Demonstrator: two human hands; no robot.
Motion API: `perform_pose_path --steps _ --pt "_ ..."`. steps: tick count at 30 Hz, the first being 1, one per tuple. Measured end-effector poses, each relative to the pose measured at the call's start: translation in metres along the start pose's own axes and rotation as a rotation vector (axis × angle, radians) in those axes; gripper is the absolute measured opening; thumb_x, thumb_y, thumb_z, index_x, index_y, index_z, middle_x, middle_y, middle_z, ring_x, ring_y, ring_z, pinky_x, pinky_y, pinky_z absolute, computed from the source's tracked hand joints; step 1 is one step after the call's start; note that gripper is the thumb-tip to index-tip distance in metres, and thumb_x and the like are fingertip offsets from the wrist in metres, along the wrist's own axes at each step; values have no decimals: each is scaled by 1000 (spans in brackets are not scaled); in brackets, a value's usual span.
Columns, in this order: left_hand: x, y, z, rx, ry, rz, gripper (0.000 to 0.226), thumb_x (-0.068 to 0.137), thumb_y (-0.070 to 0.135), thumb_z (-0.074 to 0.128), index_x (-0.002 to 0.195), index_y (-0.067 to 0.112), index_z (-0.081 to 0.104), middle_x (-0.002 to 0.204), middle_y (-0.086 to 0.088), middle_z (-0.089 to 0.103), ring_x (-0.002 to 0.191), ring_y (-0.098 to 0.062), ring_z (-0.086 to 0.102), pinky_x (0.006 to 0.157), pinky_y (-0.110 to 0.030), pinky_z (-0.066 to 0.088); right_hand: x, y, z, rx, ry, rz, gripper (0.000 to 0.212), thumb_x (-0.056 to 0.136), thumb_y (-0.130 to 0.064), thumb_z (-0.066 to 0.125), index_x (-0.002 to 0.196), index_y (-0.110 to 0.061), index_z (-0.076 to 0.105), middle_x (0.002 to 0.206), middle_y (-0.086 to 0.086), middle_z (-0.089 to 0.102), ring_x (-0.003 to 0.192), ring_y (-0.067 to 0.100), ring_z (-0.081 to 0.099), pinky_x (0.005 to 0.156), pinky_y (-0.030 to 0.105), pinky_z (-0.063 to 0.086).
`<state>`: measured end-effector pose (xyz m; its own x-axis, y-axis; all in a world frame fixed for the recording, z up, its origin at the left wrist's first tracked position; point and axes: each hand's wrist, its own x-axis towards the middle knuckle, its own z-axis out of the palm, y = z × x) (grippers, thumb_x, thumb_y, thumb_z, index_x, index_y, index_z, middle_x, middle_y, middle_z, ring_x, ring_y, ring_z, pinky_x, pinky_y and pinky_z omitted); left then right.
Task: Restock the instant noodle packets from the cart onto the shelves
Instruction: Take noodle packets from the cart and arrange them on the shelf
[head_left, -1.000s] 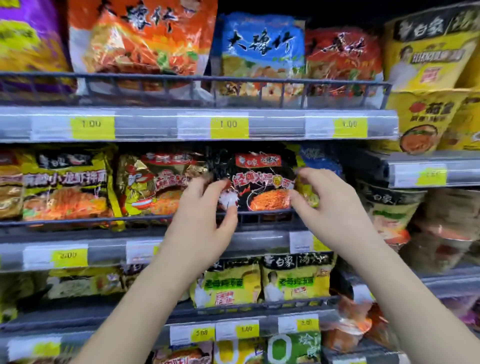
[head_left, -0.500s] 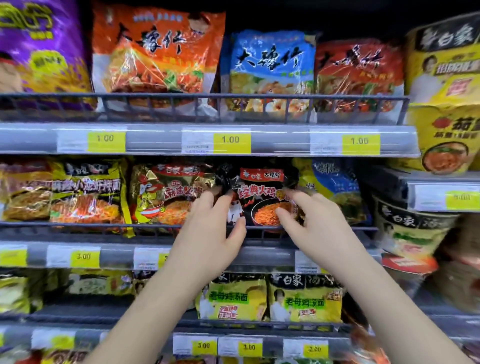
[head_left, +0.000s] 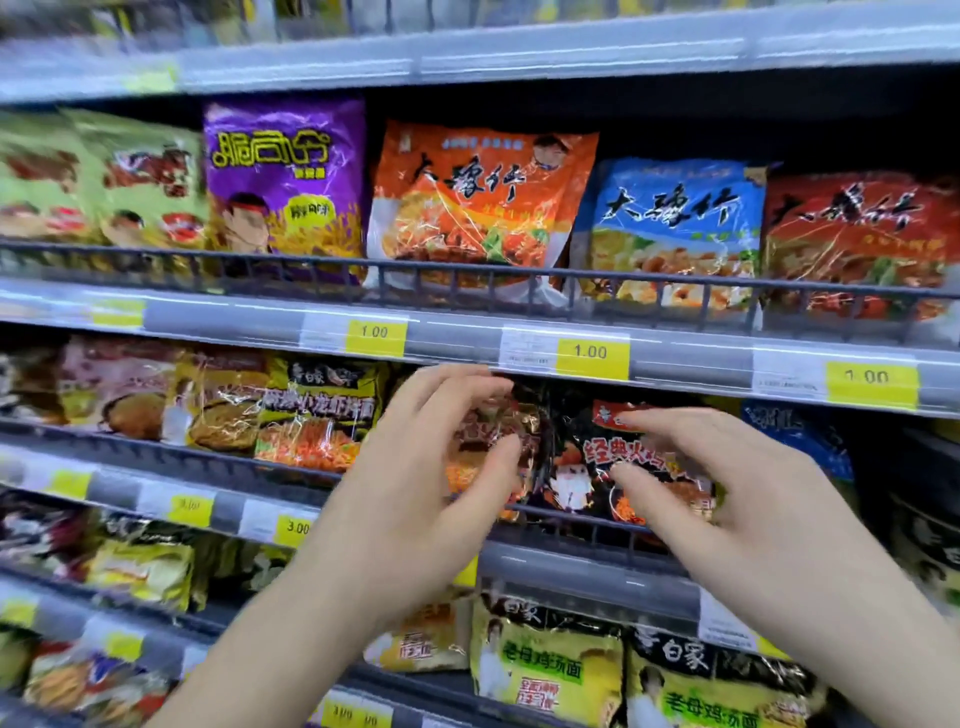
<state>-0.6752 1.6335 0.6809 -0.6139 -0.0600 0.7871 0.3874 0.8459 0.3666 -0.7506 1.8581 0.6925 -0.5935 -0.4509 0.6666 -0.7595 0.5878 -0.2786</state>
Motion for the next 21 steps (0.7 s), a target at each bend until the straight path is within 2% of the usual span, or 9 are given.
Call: perform_pose_path --steps 3,5,8,11,13,15,18,21 --pt "8 -8 -27 42 58 48 36 100 41 55 134 31 57 128 27 48 116 14 46 88 -5 39 14 -24 2 99 130 -70 40 89 -56 56 125 -43 66 116 -35 61 113 -16 52 88 3 40" --pt "19 -17 -45 87 86 70 37 99 39 55 135 29 57 128 22 50 118 15 44 90 -2 37 29 -38 2 91 217 -114 36 91 -49 58 124 -38 67 113 -32 63 109 -12 56 89 6 43" --pt "42 -35 -68 161 124 148 40 98 34 54 136 19 58 132 8 53 127 1 46 104 -14 37 58 -58 -3 24 336 -174 35 95 -37 61 128 -27 67 112 -16 66 104 -4 58 93 4 37" --pt "68 -60 -80 281 116 187 50 96 33 52 141 11 54 140 -7 51 133 -19 47 113 -27 35 92 -74 -5 -82 424 -160 36 98 -31 61 133 -20 64 115 -5 65 108 11 59 91 12 36" --pt "84 -74 -82 370 69 206 56 95 36 50 144 9 51 147 -12 49 135 -28 47 112 -39 40 115 -81 -1 -169 411 -111 39 100 -30 60 137 -18 60 124 1 64 118 17 57 97 18 34" --pt "97 -87 -80 447 20 267 59 95 37 48 145 6 50 152 -16 47 135 -33 49 110 -45 43 133 -86 7 -237 336 -59 43 102 -32 56 142 -16 57 138 7 59 129 22 53 108 26 34" --pt "106 -97 -75 478 -20 323 63 96 41 39 146 4 49 150 -19 50 136 -36 50 111 -47 41 146 -91 22 -316 239 44 50 103 -39 47 147 -17 52 151 10 50 141 25 44 118 40 34" --pt "105 -99 -72 456 -19 323 63 96 42 34 146 6 50 144 -15 55 132 -33 53 112 -46 39 145 -98 31 -368 230 113 53 103 -45 42 150 -24 50 159 7 41 147 26 39 118 47 35"
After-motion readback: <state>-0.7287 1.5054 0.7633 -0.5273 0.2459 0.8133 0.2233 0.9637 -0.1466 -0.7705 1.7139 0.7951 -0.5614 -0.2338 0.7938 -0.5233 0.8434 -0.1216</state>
